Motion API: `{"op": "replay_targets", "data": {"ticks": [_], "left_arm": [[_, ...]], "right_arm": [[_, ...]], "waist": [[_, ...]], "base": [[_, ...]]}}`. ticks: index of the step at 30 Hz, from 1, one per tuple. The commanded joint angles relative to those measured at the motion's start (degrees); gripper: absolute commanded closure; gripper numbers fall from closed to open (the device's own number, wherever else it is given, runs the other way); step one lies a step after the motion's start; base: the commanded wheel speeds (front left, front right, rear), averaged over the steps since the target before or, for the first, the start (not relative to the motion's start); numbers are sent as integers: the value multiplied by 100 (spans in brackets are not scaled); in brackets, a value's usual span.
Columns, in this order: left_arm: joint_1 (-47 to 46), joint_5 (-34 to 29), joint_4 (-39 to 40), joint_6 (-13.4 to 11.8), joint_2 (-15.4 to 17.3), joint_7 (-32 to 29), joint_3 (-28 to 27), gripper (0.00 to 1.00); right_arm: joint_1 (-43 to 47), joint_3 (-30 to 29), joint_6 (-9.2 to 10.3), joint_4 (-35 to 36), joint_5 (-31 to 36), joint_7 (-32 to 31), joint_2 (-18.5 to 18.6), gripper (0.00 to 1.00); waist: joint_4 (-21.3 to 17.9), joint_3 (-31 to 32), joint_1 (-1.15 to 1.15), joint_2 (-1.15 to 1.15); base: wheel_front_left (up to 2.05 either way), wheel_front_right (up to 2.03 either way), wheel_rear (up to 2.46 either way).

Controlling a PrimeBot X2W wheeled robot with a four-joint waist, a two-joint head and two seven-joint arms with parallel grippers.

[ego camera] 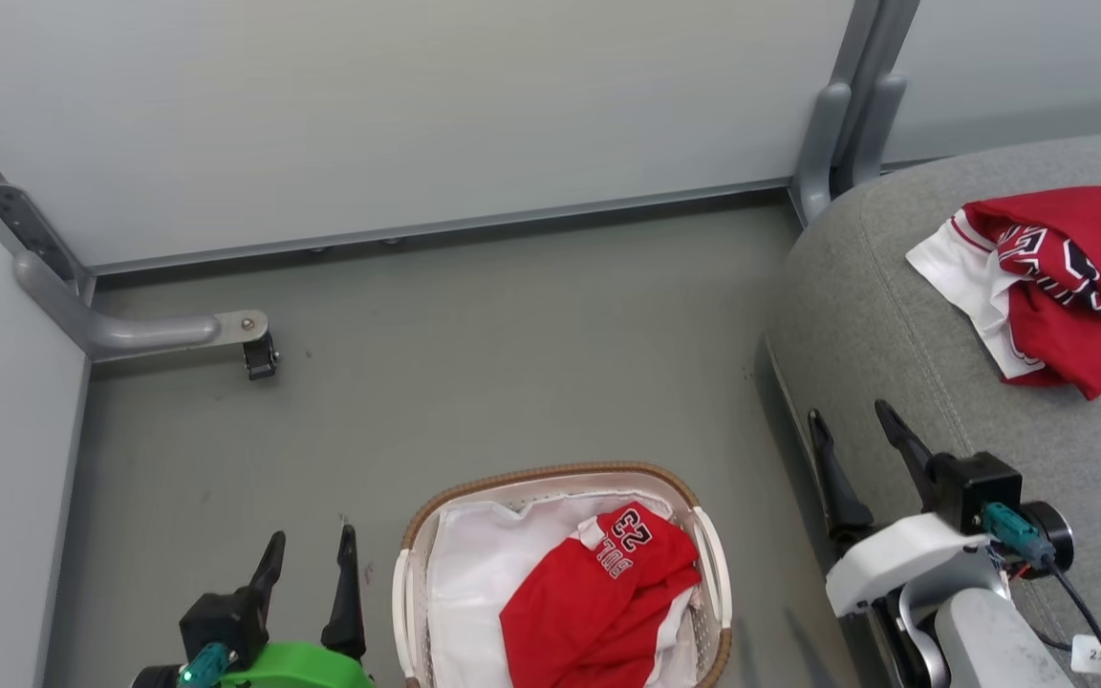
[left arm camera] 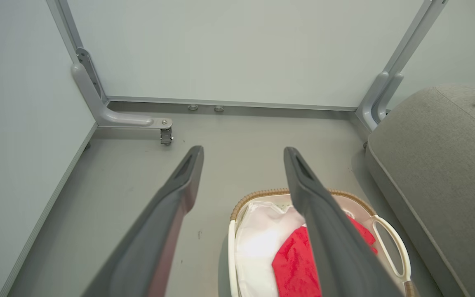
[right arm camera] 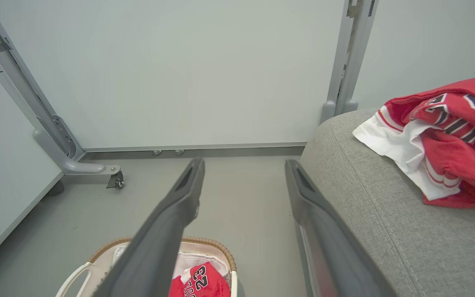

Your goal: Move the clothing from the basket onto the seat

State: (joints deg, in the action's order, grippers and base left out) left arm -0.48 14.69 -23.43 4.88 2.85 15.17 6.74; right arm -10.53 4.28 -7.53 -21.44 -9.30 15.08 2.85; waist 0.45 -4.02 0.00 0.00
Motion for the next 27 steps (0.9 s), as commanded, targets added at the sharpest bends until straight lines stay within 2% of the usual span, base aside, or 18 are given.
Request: {"op": "replay_targets", "data": {"ticks": [1, 10, 19, 27], "left_arm": [[-194, 91, -70, 21, 10, -4, 87, 0], [-1062, 249, -776, 61, 12, -4, 892, 0], [-2076, 530, -1879, 108, 22, -4, 1722, 0], [-2762, 735, -2605, 97, 24, -4, 2274, 0]], "right_arm": [[-123, 15, 8, 57, -39, 11, 20, 0], [-809, 92, 8, 412, -149, 11, 19, 0], [-1386, 292, 8, 807, -321, 11, 16, 0], [-1692, 442, 8, 1162, -474, 11, 14, 0]], "waist": [[-118, -345, 0, 0], [-522, -1394, 0, 0], [-962, -2441, 0, 0], [-1173, -3173, 0, 0]], "base": [[0, 0, 0], [0, 0, 0], [0, 0, 0], [0, 0, 0]]}}
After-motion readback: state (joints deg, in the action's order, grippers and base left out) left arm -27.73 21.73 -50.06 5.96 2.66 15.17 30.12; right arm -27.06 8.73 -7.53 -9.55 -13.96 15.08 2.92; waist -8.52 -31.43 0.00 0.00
